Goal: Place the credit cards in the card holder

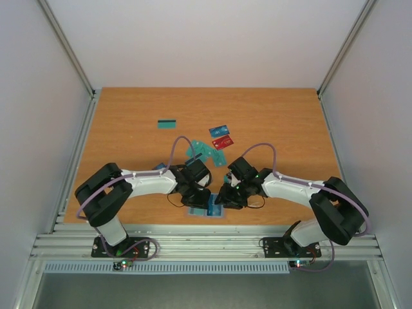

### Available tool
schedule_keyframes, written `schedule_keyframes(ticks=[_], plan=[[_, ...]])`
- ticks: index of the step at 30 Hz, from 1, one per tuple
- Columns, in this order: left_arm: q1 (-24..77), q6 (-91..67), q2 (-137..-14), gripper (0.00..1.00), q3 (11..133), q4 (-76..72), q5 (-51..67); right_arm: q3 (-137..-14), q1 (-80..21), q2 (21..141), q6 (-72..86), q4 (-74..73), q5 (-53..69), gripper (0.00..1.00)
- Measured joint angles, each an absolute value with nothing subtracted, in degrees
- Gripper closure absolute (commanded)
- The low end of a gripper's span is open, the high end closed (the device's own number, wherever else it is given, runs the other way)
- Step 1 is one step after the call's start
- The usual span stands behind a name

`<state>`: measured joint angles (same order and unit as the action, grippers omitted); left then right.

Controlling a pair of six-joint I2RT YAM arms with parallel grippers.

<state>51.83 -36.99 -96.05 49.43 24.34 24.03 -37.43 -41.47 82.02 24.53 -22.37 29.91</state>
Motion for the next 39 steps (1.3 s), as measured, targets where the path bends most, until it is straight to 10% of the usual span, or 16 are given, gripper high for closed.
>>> schedule_keyframes(ticks=[39], plan=[[51.7,-37.7,-98.2,0.99,50.5,22.4,26.1,-41.1,-41.5,84.5,21.7,-26.2,31.8,0.8]])
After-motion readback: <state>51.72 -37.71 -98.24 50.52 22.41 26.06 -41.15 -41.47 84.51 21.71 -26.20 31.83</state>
